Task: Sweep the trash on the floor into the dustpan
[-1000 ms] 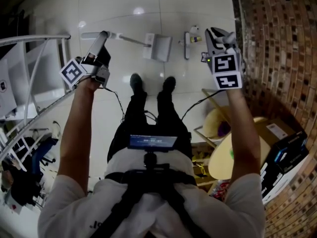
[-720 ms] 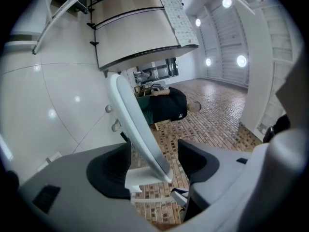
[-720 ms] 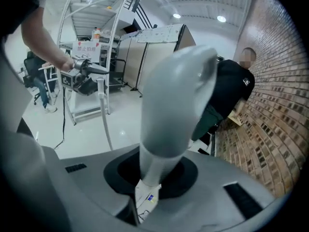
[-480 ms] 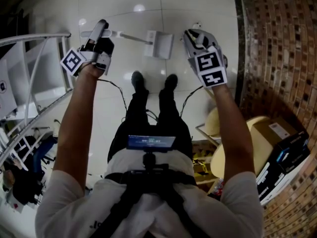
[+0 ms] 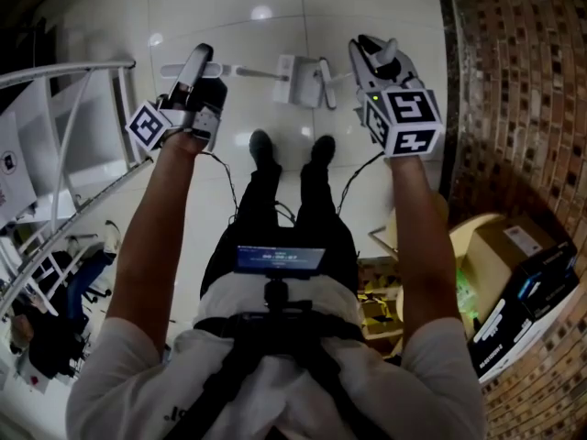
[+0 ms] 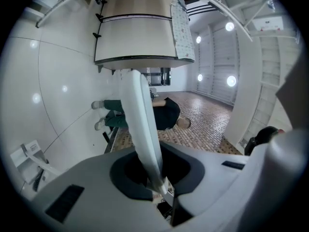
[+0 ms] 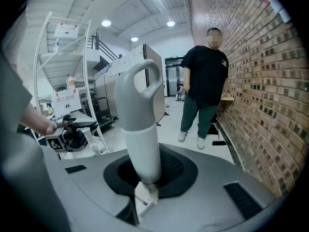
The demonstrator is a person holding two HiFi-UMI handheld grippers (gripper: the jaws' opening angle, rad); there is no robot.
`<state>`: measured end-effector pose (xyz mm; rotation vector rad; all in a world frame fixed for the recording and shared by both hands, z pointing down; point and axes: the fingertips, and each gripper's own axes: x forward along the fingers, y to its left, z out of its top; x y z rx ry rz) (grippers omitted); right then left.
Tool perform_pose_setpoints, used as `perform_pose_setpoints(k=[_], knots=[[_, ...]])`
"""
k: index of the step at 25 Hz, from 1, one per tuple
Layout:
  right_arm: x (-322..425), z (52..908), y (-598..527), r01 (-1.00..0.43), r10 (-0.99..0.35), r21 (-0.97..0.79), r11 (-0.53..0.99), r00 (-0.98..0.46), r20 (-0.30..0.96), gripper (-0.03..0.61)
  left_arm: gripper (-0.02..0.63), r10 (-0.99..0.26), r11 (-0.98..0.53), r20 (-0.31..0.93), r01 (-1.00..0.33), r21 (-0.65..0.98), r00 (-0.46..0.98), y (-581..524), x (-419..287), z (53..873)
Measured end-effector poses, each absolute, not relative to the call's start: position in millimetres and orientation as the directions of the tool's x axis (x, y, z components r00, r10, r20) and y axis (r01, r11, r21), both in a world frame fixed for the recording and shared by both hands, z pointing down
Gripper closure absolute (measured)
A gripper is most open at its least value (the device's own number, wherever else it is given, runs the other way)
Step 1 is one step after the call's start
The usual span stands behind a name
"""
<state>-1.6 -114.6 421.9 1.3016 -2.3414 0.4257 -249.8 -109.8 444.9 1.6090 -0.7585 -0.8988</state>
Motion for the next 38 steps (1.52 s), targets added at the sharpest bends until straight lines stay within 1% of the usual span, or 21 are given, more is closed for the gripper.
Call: perform_pose_setpoints(k=[4,7,13,19,22,31,38], knots=[[-1,402,-114,-0.859,-0.743,-0.1,0.503,-0.488,0.457,0.535,0.591,-0.859,-0.211,-0.179,-0.014,0.977,0.479,-108,-256,446],[14,389,-115,-0.868,-0.758,-0.12,0.482,-0.482,0.439,0.535,0.592,-0.864,-0.216,-0.189,-0.006,0.976,0.467,-107,-261,446],[50,378,-120,-0.895,-0.791,-0.056,0.442,-0.418,0.447,0.54,0.594,-0.86,-0.245,-0.226,0.017,0.969,0.457,-106,-258,438],[94,366,-134,-0.906,-0.811,0.0,0.423,-0.378,0.447,0.54,0.594,-0.851,-0.278,-0.27,0.049,0.959,0.45,-115,-237,425],[119,359,-149,-0.902,-0.818,0.054,0.429,-0.362,0.447,0.54,0.594,-0.848,-0.29,-0.278,0.044,0.956,0.451,-124,-223,419],[189,339,-210,-0.834,-0.835,0.298,0.464,-0.299,0.462,0.54,0.594,-0.847,-0.308,-0.28,0.011,0.951,0.452,-160,-167,403],[202,348,-246,-0.765,-0.838,0.41,0.496,-0.3,0.455,0.54,0.594,-0.854,-0.301,-0.27,0.002,0.954,0.445,-177,-135,399]])
